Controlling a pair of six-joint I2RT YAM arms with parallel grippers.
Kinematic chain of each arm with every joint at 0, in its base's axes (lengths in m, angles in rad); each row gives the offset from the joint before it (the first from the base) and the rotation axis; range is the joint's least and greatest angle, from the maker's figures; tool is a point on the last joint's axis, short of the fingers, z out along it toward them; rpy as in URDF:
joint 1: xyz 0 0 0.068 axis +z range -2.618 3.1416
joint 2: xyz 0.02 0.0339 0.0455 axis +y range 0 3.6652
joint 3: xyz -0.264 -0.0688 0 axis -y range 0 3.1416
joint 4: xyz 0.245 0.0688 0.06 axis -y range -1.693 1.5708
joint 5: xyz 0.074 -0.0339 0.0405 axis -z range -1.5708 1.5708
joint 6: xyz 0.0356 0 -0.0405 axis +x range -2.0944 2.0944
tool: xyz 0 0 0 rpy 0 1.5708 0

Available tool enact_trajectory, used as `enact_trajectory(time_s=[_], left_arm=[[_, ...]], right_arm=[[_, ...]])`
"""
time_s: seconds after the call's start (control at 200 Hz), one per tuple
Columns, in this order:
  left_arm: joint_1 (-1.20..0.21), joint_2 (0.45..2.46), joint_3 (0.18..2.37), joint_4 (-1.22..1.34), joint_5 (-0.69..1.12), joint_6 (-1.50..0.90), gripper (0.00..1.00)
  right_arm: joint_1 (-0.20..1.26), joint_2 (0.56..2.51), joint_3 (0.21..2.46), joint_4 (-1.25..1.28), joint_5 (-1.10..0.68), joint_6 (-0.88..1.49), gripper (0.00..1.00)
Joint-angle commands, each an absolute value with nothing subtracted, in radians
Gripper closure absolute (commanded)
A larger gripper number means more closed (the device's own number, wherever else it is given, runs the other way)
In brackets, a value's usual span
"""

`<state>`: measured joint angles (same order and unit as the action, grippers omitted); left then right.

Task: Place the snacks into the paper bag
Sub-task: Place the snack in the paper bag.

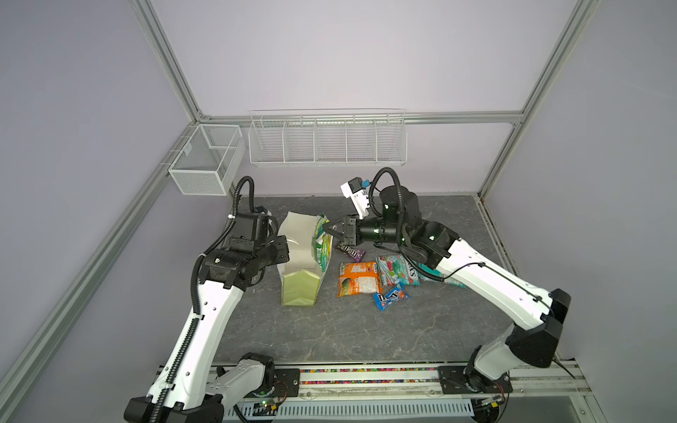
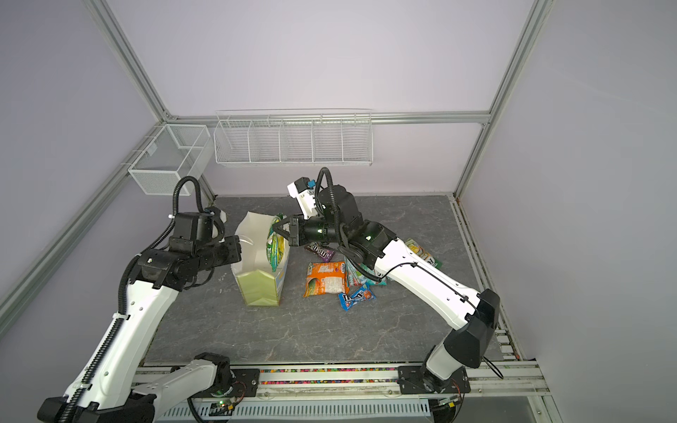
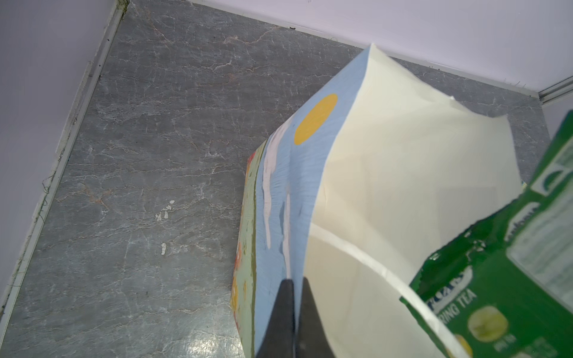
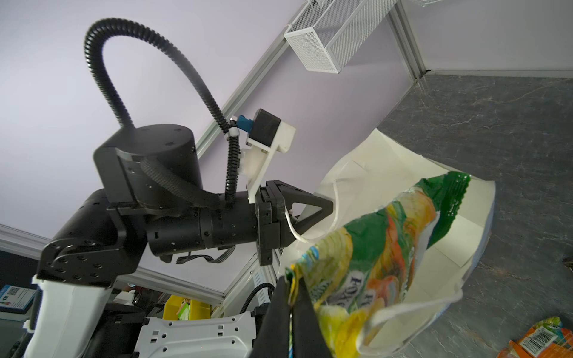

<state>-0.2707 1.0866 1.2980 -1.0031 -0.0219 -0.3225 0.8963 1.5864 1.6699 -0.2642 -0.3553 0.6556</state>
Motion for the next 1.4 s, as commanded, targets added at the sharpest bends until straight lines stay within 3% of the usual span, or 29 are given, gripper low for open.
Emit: enact_trajectory(time_s=[0.0,0.535,0.625,0.705,0.84,0.97,1.06,1.395], left_arm=[[-0.276,1.073,1.317,-1.002,-0.024,-0.342,1.00],[-0.276,1.073,1.313,-0.999,-0.024,-0.344,1.00],[-0.275,1.075,1.311,-0.996,-0.021,-0.345,1.00],[-0.275,1.077,1.310,-0.993,-0.019,-0.344,1.00],[-0.275,1.077,1.306,-0.989,-0.018,-0.344,1.00],[-0.276,1.077,1.305,-0.985,-0.016,-0.346,1.00],[-0.275,1.075,1.304,-0.980,-0.014,-0.346,1.00],[-0.276,1.082,1.302,-0.953,0.022,-0.348,1.00]], right_arm=[[0.887,1.583,1.652,-0.225,-0.343,0.684,0.94],[0.876,1.592,1.620,-0.245,-0.331,0.707,0.87],[0.877,1.592,1.621,-0.245,-0.339,0.708,0.77],[0.876,1.587,1.623,-0.245,-0.346,0.706,0.56],[0.876,1.565,1.619,-0.250,-0.345,0.699,0.33],[0.877,1.535,1.620,-0.264,-0.349,0.685,0.20],[0.877,1.509,1.623,-0.288,-0.346,0.668,0.13],[0.876,1.356,1.575,-0.434,-0.154,0.603,0.05]])
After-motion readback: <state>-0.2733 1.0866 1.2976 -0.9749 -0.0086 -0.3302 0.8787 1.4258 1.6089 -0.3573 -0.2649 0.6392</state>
